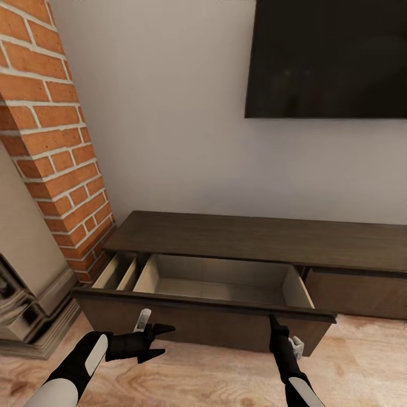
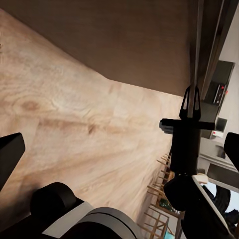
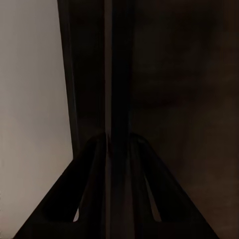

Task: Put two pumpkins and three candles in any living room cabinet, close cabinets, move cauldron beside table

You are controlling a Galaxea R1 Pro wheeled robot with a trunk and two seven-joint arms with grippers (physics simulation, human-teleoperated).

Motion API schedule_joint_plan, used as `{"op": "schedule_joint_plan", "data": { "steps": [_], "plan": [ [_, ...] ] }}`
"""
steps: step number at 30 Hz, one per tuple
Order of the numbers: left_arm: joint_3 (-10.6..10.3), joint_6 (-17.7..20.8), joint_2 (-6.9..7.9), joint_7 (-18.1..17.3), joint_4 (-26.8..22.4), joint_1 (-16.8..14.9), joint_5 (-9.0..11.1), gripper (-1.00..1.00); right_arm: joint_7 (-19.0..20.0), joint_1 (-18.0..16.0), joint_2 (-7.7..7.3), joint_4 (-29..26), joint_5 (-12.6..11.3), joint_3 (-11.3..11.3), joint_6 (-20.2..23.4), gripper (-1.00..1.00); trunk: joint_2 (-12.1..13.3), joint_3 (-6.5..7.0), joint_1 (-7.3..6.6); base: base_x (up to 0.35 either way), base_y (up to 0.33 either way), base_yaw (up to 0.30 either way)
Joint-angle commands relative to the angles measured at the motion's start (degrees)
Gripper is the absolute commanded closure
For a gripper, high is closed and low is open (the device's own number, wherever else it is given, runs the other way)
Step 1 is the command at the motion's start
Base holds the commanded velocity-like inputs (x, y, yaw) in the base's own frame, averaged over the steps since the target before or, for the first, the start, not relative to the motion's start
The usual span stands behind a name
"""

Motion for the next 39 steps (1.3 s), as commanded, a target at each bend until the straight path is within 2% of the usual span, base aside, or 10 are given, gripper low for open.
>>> {"op": "schedule_joint_plan", "data": {
  "steps": [1, 39],
  "plan": [
    [0.01, 0.02, 0.01, 0.00, -0.04, 0.02, -0.01, -1.00, 0.67, -0.02, -0.63, -0.32, -1.21, -1.01, 0.14, 1.00, -0.01, 0.00, -0.01, -0.094, 0.000, 0.000],
    [0.01, 0.02, 0.05, 0.00, -0.03, 0.02, -0.04, -1.00, 0.67, -0.02, -0.63, -0.32, -1.21, -1.01, 0.16, 1.00, -0.01, 0.00, -0.01, -0.064, 0.000, 0.000]
  ]
}}
